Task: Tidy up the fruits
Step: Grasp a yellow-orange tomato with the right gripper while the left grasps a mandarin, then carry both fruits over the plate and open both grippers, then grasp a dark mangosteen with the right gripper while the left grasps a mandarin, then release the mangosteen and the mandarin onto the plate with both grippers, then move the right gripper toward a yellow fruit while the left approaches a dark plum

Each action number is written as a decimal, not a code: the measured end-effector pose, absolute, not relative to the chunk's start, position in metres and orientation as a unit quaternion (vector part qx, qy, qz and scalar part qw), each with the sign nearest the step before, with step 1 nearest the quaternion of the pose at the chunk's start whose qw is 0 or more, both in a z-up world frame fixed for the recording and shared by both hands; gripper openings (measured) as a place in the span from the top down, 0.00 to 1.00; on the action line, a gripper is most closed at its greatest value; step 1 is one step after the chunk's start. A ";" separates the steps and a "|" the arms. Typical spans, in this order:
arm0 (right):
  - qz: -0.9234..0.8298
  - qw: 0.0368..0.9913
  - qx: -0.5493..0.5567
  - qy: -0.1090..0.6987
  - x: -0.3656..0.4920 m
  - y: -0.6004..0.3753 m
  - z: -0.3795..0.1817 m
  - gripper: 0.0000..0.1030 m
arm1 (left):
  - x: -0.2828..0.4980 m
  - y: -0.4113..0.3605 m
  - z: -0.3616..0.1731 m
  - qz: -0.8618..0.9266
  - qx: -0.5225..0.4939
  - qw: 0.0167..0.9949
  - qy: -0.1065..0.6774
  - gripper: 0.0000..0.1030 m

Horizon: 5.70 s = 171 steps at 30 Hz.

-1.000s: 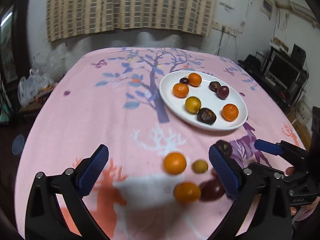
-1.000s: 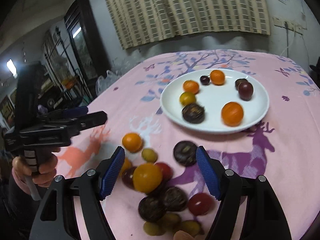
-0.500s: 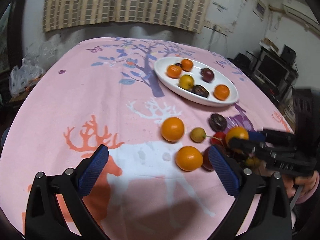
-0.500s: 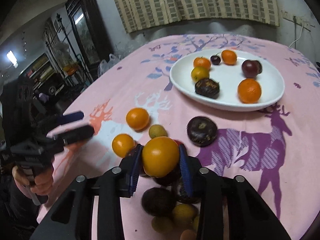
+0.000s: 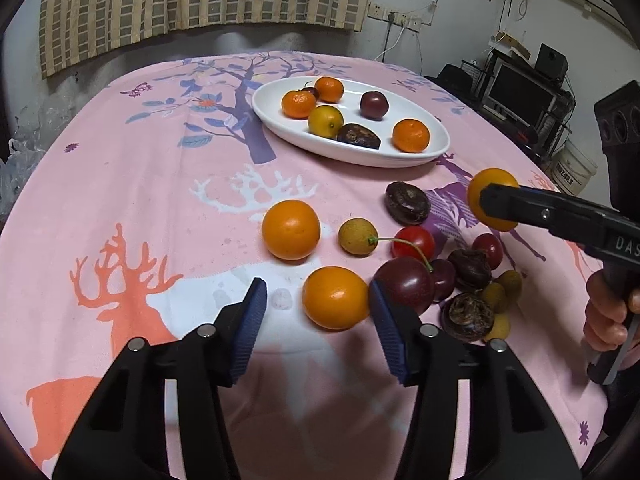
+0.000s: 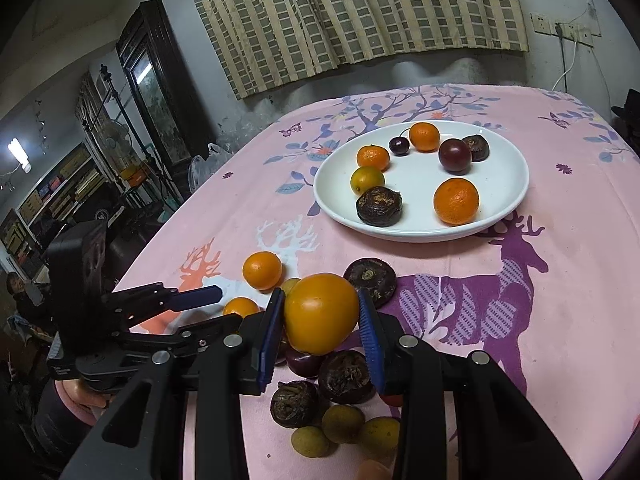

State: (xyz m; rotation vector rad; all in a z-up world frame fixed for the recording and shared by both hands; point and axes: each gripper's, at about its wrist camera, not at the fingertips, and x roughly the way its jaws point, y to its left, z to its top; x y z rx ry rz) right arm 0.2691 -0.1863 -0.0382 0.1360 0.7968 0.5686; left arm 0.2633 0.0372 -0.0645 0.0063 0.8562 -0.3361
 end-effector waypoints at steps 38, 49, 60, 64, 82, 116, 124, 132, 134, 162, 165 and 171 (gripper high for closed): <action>0.186 0.919 0.072 0.338 0.339 -0.223 -0.019 0.64 | 0.360 -0.012 -0.001 -0.182 0.022 0.897 0.402 0.65; 0.159 0.925 0.040 0.341 0.394 -0.228 -0.032 0.31 | 0.460 -0.040 0.003 -0.079 0.047 0.911 0.403 0.05; 0.253 0.868 -0.031 0.425 0.335 -0.159 -0.041 0.32 | 0.344 0.054 0.035 0.006 0.006 0.932 0.362 0.05; 0.223 0.863 -0.047 0.450 0.339 -0.148 -0.061 0.32 | 0.307 0.081 0.019 0.003 -0.041 0.932 0.360 0.05; 0.203 0.881 0.018 0.426 0.310 -0.180 -0.049 0.59 | 0.302 0.050 -0.046 -0.101 -0.043 0.910 0.400 0.27; 0.137 0.926 0.043 0.349 0.420 -0.229 -0.034 0.59 | 0.456 -0.044 -0.004 -0.124 -0.012 0.902 0.412 0.64; 0.137 0.936 0.013 0.324 0.394 -0.228 -0.021 0.17 | 0.434 -0.051 0.018 -0.086 0.022 0.915 0.394 0.04; 0.180 0.930 -0.011 0.320 0.282 -0.234 -0.007 0.17 | 0.314 -0.004 0.021 -0.078 0.067 0.921 0.375 0.04; 0.182 0.927 -0.010 0.326 0.256 -0.238 -0.012 0.17 | 0.285 0.012 0.011 -0.073 0.057 0.922 0.377 0.04; 0.193 0.876 -0.065 0.438 0.216 -0.202 -0.075 0.75 | 0.211 0.030 -0.045 -0.143 -0.016 0.909 0.391 0.08; 0.195 0.883 -0.034 0.426 0.207 -0.212 -0.068 0.75 | 0.223 0.016 -0.045 -0.180 0.002 0.898 0.401 0.27; 0.200 0.882 -0.023 0.427 0.199 -0.220 -0.067 0.75 | 0.246 -0.013 -0.061 -0.212 0.061 0.878 0.425 0.51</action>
